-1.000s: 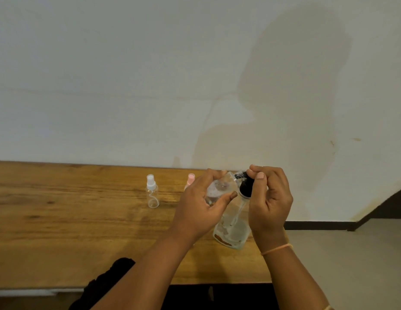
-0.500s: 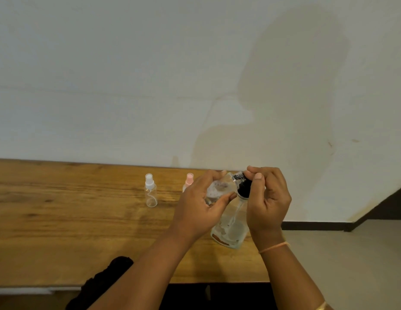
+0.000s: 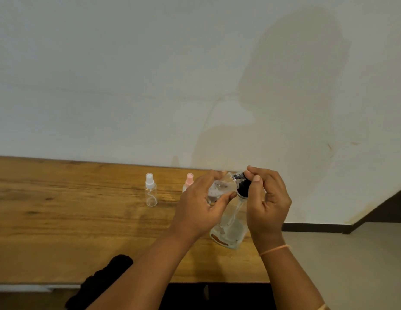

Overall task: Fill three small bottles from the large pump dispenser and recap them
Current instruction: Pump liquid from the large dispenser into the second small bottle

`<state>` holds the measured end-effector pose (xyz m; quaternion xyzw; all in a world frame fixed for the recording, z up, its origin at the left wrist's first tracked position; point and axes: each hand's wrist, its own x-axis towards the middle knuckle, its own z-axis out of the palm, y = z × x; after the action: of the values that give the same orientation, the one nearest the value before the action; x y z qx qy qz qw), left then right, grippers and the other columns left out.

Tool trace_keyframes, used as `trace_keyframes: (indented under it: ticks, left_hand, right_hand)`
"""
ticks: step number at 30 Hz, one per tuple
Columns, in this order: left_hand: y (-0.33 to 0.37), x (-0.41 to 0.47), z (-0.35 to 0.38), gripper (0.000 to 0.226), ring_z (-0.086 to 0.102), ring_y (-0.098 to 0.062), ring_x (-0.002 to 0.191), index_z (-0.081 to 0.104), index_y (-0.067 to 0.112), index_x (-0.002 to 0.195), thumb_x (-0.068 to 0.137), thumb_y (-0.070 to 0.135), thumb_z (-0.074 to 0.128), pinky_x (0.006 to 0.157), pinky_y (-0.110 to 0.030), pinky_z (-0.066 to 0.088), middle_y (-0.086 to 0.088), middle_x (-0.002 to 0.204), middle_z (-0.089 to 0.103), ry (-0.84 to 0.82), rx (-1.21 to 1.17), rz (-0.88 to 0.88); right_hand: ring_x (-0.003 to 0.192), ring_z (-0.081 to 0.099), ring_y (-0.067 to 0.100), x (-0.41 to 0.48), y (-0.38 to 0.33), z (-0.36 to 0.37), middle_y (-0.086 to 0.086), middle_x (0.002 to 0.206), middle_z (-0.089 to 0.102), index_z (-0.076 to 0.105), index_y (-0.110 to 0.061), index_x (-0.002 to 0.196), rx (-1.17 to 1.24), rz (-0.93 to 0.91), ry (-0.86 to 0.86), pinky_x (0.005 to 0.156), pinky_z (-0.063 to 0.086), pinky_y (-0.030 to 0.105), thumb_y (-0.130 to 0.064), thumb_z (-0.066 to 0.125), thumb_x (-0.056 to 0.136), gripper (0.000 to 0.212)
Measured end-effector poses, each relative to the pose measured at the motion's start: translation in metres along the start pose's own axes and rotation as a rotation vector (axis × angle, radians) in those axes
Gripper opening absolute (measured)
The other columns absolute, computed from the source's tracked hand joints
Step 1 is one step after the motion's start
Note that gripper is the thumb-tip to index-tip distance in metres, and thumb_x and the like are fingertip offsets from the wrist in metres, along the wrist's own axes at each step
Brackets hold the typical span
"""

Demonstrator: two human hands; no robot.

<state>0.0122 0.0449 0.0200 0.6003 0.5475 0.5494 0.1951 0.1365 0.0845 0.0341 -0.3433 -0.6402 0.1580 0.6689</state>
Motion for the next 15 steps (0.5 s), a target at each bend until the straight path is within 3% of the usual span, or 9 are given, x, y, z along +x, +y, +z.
trace_keyframes:
  ticks: [4, 9, 15]
  left_hand:
    - [0.006, 0.000, 0.001, 0.035, 0.062, -0.002, 0.095, 0.058, 0.028, 0.113, 0.081, 0.031, 0.071, 0.069, -0.010, 0.050, 0.014, 0.106, 0.064, 0.031, -0.031, 0.050]
    - [0.006, 0.002, -0.001, 0.036, 0.061, -0.001, 0.098, 0.059, 0.024, 0.113, 0.080, 0.031, 0.071, 0.070, -0.010, 0.050, 0.011, 0.108, 0.065, 0.061, -0.024, 0.077]
    - [-0.003, 0.001, 0.002, 0.031, 0.064, -0.008, 0.091, 0.057, 0.025, 0.109, 0.082, 0.031, 0.072, 0.066, -0.014, 0.050, 0.012, 0.103, 0.065, 0.014, -0.025, 0.029]
  right_hand:
    - [0.089, 0.060, -0.003, 0.004, -0.010, -0.002, 0.003, 0.087, 0.062, 0.065, -0.012, 0.090, 0.009, -0.007, 0.026, 0.078, 0.047, 0.009, -0.015, 0.042, 0.091, 0.023]
    - [0.082, 0.058, -0.006, 0.009, -0.014, 0.003, -0.006, 0.081, 0.059, 0.064, -0.014, 0.087, -0.009, -0.037, 0.055, 0.074, 0.044, 0.006, -0.014, 0.044, 0.091, 0.021]
    - [0.085, 0.056, -0.007, 0.004, -0.003, 0.005, 0.003, 0.084, 0.058, 0.066, -0.008, 0.086, -0.021, -0.024, 0.032, 0.076, 0.043, 0.006, -0.011, 0.043, 0.090, 0.024]
